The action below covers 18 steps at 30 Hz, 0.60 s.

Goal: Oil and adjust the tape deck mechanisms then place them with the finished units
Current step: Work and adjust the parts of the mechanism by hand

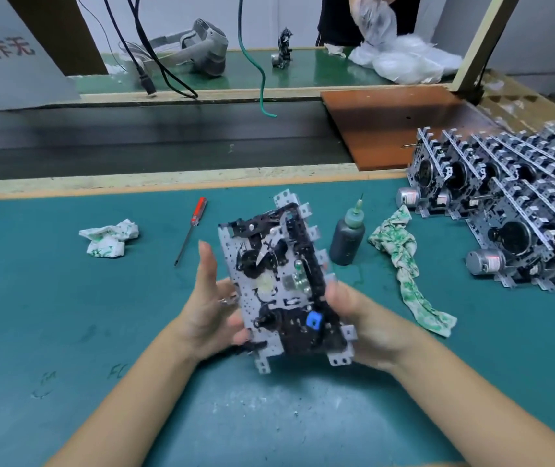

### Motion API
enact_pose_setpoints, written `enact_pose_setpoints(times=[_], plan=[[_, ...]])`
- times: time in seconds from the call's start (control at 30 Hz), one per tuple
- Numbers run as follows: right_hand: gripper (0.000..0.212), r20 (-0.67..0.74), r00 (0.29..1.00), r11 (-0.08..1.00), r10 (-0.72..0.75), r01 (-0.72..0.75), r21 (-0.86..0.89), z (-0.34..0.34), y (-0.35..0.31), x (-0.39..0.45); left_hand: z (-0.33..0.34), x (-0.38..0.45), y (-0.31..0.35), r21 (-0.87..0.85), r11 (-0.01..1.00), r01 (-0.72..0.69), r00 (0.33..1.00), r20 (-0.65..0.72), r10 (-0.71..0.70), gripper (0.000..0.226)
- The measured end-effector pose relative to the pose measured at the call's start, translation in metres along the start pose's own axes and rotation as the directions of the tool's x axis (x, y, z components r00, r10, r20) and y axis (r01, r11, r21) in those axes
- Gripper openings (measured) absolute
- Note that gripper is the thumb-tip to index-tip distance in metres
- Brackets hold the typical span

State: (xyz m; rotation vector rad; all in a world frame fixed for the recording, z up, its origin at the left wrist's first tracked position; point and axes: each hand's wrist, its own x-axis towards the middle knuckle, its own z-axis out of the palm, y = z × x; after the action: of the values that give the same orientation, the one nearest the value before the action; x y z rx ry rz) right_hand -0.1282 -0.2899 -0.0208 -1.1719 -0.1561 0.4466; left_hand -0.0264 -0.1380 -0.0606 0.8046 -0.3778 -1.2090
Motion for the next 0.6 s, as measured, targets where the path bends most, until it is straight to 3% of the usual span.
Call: enact_pose_setpoints(times=[0.07,0.17,0.23,0.3,0.37,0.43,0.47,0.53,0.6], plan=[[0.066,-0.059,0.998,0.998,0.001,0.003,0.069,0.0,0.009,0.003,0.007,0.001,-0.004,-0.179,0.984,0.009,0.996,0.085,0.006,0.097],[0.035,-0.294,0.952,0.946,-0.087,-0.014,-0.324,-0.004,0.011,0.007,0.012,0.003,0.002,-0.231,0.972,-0.048,0.984,0.154,0.085,0.097],[0.029,-0.458,0.857,0.871,-0.238,-0.02,-0.49,-0.01,0.007,0.005,0.004,0.003,0.005,-0.278,0.959,-0.062,0.987,0.124,0.1,0.094],[0.039,-0.554,0.712,0.728,-0.432,-0.087,-0.68,-0.016,0.004,0.0,-0.006,0.003,0.006,-0.234,0.967,-0.104,0.99,0.072,0.123,0.077],[0.04,-0.555,0.627,0.438,-0.546,-0.351,-0.828,-0.023,0.004,-0.004,-0.007,0.005,0.006,-0.195,0.965,-0.173,0.984,0.002,0.177,0.063],[0.028,-0.542,0.698,0.093,-0.467,-0.571,-0.816,-0.026,0.005,-0.002,-0.006,0.007,0.005,-0.226,0.951,-0.21,0.978,-0.063,0.201,0.063],[0.024,-0.558,0.736,-0.005,-0.383,-0.606,-0.795,-0.027,0.007,0.0,-0.006,0.008,0.005,-0.247,0.943,-0.221,0.975,-0.091,0.205,0.065],[0.015,-0.583,0.769,-0.061,-0.262,-0.616,-0.785,-0.031,0.01,0.002,-0.006,0.008,0.004,-0.254,0.941,-0.223,0.972,-0.136,0.194,0.07],[0.01,-0.582,0.79,0.002,-0.193,-0.592,-0.806,-0.037,0.004,-0.002,-0.006,0.008,0.003,-0.269,0.942,-0.202,0.973,-0.166,0.161,0.076]])
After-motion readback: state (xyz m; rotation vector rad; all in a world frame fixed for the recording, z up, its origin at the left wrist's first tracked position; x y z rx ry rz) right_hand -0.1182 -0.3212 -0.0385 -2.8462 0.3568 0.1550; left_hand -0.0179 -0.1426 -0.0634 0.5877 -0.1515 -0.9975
